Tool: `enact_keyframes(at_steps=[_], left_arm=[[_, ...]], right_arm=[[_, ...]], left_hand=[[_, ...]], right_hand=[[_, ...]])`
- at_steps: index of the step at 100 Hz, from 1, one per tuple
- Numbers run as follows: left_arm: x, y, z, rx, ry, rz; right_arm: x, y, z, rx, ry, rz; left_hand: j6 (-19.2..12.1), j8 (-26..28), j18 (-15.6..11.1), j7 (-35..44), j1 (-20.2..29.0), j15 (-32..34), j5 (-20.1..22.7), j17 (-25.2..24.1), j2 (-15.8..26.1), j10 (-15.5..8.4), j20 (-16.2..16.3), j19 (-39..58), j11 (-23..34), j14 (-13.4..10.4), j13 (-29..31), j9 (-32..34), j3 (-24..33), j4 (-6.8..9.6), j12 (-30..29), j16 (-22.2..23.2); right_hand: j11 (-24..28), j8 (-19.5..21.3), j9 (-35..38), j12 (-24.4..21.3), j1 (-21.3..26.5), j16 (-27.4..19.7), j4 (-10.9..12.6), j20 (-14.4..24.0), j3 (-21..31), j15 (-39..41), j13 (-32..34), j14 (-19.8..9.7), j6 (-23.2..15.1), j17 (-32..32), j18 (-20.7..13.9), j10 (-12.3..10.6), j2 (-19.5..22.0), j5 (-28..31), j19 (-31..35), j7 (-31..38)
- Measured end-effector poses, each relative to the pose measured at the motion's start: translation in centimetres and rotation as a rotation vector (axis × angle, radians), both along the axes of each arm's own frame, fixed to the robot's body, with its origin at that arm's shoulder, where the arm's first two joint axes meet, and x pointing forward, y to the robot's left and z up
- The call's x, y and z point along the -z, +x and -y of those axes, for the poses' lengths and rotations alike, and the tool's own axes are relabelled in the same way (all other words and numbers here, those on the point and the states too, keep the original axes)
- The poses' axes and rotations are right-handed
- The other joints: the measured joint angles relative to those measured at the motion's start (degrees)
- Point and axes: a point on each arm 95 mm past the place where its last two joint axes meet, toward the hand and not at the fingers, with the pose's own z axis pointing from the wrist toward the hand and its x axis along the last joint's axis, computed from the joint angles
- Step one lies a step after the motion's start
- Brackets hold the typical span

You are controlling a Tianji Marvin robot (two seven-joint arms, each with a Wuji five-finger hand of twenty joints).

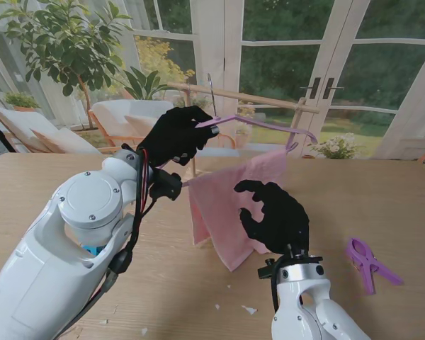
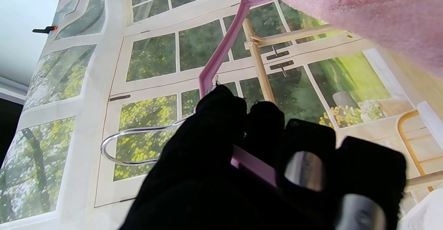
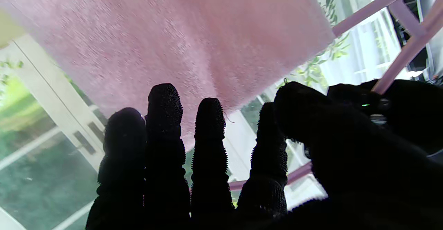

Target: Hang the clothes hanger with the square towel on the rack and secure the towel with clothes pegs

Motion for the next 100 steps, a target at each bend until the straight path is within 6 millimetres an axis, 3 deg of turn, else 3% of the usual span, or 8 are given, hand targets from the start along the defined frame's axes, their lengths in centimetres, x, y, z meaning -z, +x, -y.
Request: enact_keyframes(at_steps=[14,29,47,56,60,67,100], left_arm=[[0.3,0.1,0.5,0.008,0.011,-0.015],[0.8,0.0,1.2,0.021,0.023,-0.034],[1.0,-0.1,1.8,0.038,0.024,-0.049],[1.0,-0.1,2.0,0.045,0.022,-0.056],[1.0,-0.2,2.0,0.047,0.021,-0.058],[1.0,-0.2,2.1,0.051,0.021,-0.059],[1.0,-0.2,2.1,0.064,0.011,-0.070]], right_arm=[[-0.7,0.4,-0.7,-0.026,-0.061,0.050],[-1.4,1.5,-1.7,-0.063,-0.084,0.072],[-1.7,3.0,-2.6,-0.043,-0.130,0.088],[-1.8,3.6,-2.7,-0.034,-0.145,0.068],[-1.8,3.8,-2.8,-0.037,-0.150,0.060],[-1.6,4.0,-2.9,-0.041,-0.154,0.051],[-1.1,4.7,-3.6,-0.022,-0.166,0.051]], left_hand=[[0.0,0.0,0.0,0.0,0.0,0.0,0.0,0.0,0.0,0.0,0.0,0.0,0.0,0.0,0.0,0.0,0.0,0.00,0.0,0.0],[0.0,0.0,0.0,0.0,0.0,0.0,0.0,0.0,0.0,0.0,0.0,0.0,0.0,0.0,0.0,0.0,0.0,0.00,0.0,0.0],[0.0,0.0,0.0,0.0,0.0,0.0,0.0,0.0,0.0,0.0,0.0,0.0,0.0,0.0,0.0,0.0,0.0,0.00,0.0,0.0],[0.0,0.0,0.0,0.0,0.0,0.0,0.0,0.0,0.0,0.0,0.0,0.0,0.0,0.0,0.0,0.0,0.1,0.00,0.0,0.0],[0.0,0.0,0.0,0.0,0.0,0.0,0.0,0.0,0.0,0.0,0.0,0.0,0.0,0.0,0.0,0.0,0.2,0.00,0.0,0.0],[0.0,0.0,0.0,0.0,0.0,0.0,0.0,0.0,0.0,0.0,0.0,0.0,0.0,0.0,0.0,0.0,0.2,0.00,0.0,0.0],[0.0,0.0,0.0,-0.1,0.0,0.0,0.0,0.0,-0.1,0.0,0.0,0.0,0.0,0.0,0.0,0.0,0.3,0.00,0.5,0.0]], right_hand=[[5.5,-0.3,6.4,5.1,0.5,4.0,0.0,2.5,0.7,9.6,6.6,-2.8,-0.8,6.7,-2.8,-2.2,-2.1,1.4,9.4,-1.8],[11.7,-2.4,16.1,7.5,0.8,5.7,-1.1,2.8,1.0,18.5,16.3,-4.5,-0.8,16.8,-3.1,-4.5,-3.4,2.9,18.2,-2.2],[17.5,-2.8,24.4,11.7,0.8,6.3,-1.1,-0.7,2.3,26.6,25.7,-7.9,-0.5,27.5,-4.7,-8.0,-3.4,6.5,23.4,-0.9],[19.1,-4.7,27.3,13.8,1.1,6.3,-1.1,-3.2,2.2,29.7,29.1,-9.4,0.1,31.6,-5.3,-8.1,-5.5,9.4,24.7,2.5],[19.5,-5.9,28.5,14.4,1.4,6.3,-3.2,-4.0,2.2,30.4,30.6,-10.1,0.1,33.0,-5.7,-8.1,-6.5,10.5,25.0,5.3],[19.8,-8.0,29.2,15.1,2.6,6.3,-4.4,-5.2,2.0,31.6,32.0,-11.0,0.1,34.6,-6.3,-8.1,-7.6,11.3,25.1,11.3],[21.8,-9.7,31.9,16.9,5.0,7.8,-4.4,-5.4,1.7,34.6,34.8,-12.3,-0.5,38.4,-6.7,-8.1,-9.6,13.7,25.3,19.1]])
